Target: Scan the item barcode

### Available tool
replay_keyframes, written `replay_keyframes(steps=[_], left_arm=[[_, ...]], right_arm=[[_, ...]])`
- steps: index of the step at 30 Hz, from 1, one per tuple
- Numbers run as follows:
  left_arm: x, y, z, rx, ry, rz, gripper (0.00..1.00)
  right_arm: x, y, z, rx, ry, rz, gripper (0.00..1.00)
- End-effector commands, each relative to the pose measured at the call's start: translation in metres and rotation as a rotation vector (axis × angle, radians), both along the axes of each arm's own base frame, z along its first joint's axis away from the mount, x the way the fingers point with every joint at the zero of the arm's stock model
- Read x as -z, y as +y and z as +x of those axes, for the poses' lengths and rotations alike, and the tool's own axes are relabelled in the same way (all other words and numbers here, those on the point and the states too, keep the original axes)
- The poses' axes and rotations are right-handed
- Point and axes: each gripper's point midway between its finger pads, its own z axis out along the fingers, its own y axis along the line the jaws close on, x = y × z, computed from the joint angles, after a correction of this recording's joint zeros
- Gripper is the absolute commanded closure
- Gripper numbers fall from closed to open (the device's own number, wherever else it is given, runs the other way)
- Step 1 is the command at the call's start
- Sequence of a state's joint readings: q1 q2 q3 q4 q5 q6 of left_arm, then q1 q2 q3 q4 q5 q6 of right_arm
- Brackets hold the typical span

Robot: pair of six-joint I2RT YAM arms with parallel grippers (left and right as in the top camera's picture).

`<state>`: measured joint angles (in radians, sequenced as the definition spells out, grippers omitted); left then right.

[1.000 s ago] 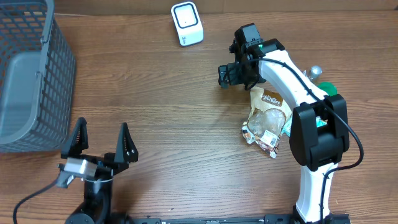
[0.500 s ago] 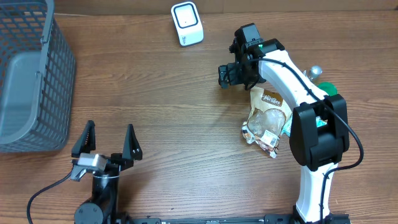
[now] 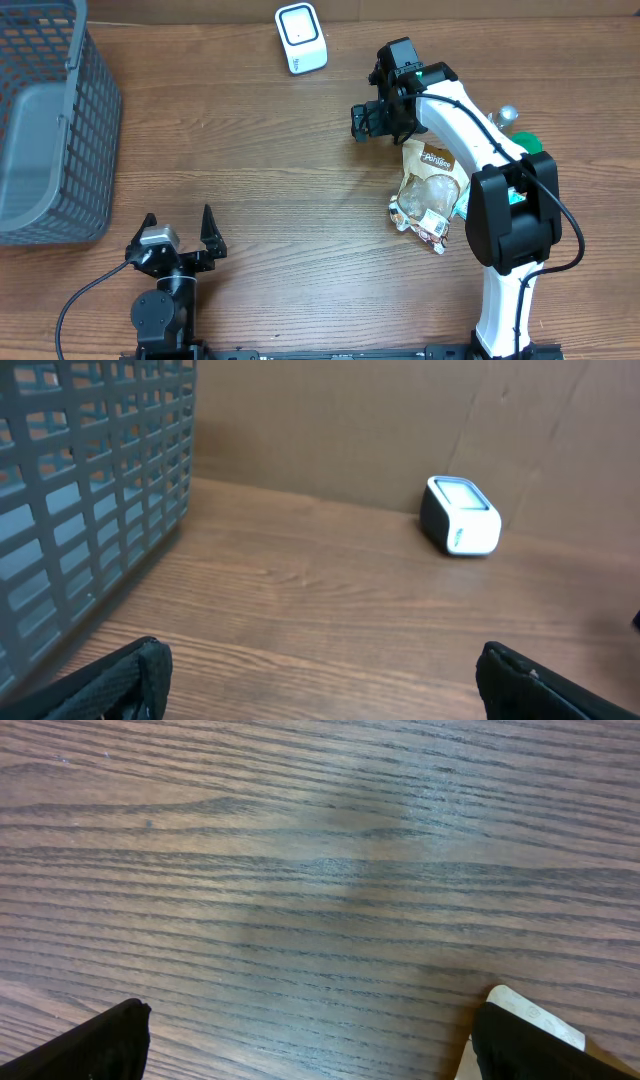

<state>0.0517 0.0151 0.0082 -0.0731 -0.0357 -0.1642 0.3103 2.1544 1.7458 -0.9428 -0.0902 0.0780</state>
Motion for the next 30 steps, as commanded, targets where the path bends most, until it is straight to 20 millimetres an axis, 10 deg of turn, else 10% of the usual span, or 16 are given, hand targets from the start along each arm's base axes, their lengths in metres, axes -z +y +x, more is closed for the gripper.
replay_keyframes(steps=[1, 30], left_arm=[[-0.0006, -0.0008, -0.0003, 0.014, 0.003, 0.119, 0.01], [-0.0002, -0.0029, -0.0002, 0.029, 0.007, 0.159, 0.00]], right_arm=[[-0.0081, 0.0042, 0.0060, -0.002, -0.024, 0.014, 0.00], [-0.0081, 0.0041, 0.0061, -0.001, -0.024, 0.013, 0.00]])
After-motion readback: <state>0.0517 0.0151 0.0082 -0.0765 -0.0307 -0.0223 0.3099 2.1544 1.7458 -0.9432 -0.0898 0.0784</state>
